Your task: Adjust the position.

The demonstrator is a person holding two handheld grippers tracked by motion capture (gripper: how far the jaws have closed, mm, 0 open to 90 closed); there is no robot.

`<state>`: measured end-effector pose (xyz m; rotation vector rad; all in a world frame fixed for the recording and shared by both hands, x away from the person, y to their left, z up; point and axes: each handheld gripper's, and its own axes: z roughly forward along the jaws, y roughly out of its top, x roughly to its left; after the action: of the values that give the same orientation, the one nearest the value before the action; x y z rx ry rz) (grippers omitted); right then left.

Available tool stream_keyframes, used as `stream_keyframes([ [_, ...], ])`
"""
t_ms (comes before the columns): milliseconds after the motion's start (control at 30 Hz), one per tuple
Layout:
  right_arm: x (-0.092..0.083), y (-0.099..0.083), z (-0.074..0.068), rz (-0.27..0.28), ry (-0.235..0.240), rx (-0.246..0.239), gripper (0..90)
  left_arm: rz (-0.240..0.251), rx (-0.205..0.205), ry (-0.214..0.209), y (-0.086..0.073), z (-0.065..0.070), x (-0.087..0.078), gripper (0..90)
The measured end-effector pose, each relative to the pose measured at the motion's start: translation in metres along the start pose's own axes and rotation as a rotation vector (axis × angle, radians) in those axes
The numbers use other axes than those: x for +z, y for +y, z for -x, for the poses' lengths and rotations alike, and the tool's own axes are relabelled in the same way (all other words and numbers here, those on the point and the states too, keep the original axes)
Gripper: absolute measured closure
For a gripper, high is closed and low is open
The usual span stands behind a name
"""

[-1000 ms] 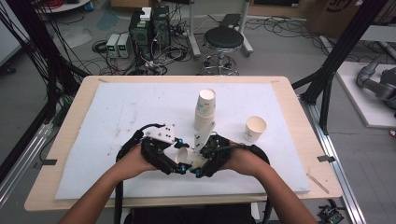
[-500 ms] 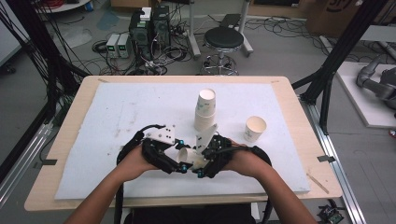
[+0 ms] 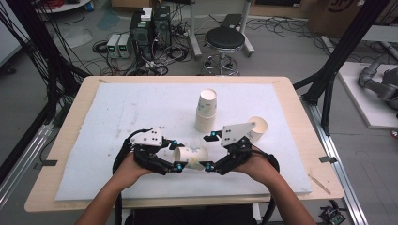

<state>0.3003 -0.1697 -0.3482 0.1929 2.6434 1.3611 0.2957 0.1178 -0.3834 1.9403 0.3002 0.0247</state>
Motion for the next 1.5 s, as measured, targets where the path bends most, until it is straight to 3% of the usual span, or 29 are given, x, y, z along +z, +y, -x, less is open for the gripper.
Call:
stream_keyframes([
  [100, -0.007, -0.01, -0.002, 0.101, -0.031, 0.037, 20.3, 0.045, 0.003, 0.007, -0.006, 0.0, -0.002, 36.6],
  [200, -0.01, -0.018, -0.005, 0.149, -0.051, 0.047, 20.3, 0.107, 0.018, 0.007, -0.011, 0.0, -0.004, 36.6],
  [567, -0.016, -0.039, -0.009, 0.252, -0.073, 0.086, 20.5, 0.222, 0.065, -0.013, -0.019, 0.001, -0.003, 36.6],
  [867, -0.014, -0.049, -0.007, 0.272, -0.044, 0.116, 20.5, 0.249, 0.076, -0.005, -0.022, 0.002, -0.005, 36.6],
  [1200, -0.008, -0.05, -0.006, 0.284, 0.011, 0.122, 20.5, 0.27, 0.092, -0.027, -0.022, 0.005, -0.004, 36.7],
  [1500, 0.006, -0.051, -0.007, 0.286, 0.084, 0.129, 20.5, 0.278, 0.109, -0.076, -0.02, 0.009, 0.003, 36.7],
])
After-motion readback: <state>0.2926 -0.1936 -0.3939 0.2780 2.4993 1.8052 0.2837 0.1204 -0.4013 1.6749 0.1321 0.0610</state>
